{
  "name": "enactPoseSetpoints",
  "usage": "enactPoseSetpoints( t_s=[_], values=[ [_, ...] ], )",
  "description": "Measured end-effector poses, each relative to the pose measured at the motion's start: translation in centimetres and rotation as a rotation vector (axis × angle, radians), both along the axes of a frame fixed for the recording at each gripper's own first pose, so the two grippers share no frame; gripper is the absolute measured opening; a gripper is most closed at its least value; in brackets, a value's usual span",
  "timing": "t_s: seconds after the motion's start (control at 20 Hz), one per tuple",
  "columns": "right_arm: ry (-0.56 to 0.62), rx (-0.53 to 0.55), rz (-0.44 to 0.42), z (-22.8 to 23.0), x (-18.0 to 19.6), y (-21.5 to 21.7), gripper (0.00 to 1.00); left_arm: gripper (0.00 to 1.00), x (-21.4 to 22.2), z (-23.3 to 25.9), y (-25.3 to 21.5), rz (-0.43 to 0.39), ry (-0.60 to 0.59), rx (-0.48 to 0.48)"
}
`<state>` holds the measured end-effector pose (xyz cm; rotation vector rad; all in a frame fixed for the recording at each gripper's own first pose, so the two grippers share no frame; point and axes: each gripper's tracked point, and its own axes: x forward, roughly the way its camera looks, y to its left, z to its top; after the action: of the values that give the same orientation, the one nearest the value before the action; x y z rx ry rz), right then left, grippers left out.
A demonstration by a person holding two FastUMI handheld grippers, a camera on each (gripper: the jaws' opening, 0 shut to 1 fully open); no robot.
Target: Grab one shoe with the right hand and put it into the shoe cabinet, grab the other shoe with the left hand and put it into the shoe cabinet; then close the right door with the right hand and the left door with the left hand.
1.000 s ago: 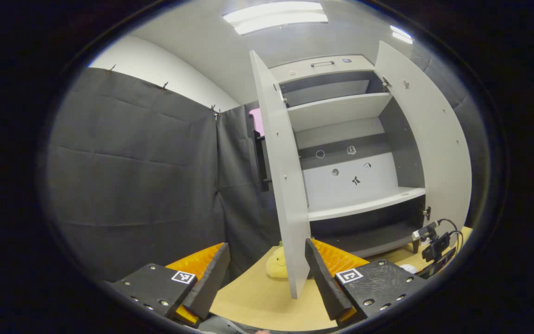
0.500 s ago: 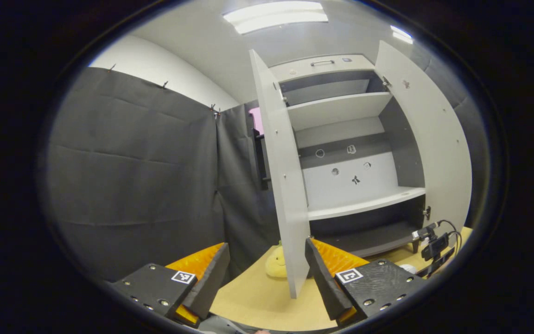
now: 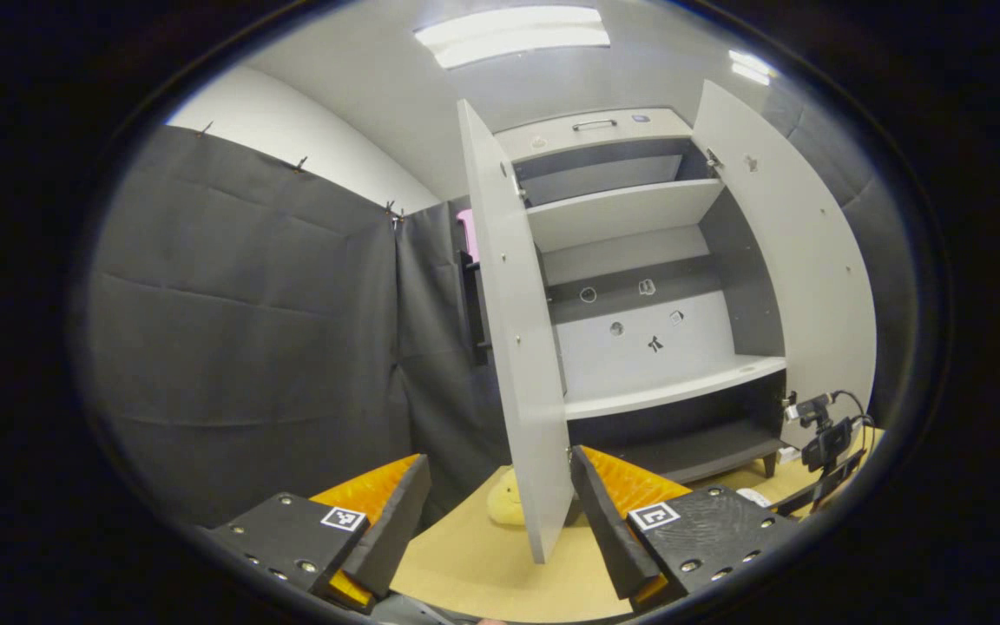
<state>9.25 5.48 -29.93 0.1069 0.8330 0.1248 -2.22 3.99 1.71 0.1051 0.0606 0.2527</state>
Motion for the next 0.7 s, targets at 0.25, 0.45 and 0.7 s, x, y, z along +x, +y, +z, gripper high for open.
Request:
enactPoseSetpoints(
  t_s=[0.25,0.45,0.7],
  values=[
    [-0.090,0.087,-0.023,6.2,1.6,0.6,0.01,0.94,0.1,0.1,-0.2,-0.019,-0.005,-0.003],
    [-0.184,0.098,0.012,11.4,3.1,1.3,0.01,0.92,0.1,0.0,-0.2,-0.013,-0.005,-0.009],
    [-0.290,0.130,0.036,17.6,5.3,2.3,0.01,0.92,0.1,0.0,-0.1,0.002,-0.006,-0.014]
  ],
)
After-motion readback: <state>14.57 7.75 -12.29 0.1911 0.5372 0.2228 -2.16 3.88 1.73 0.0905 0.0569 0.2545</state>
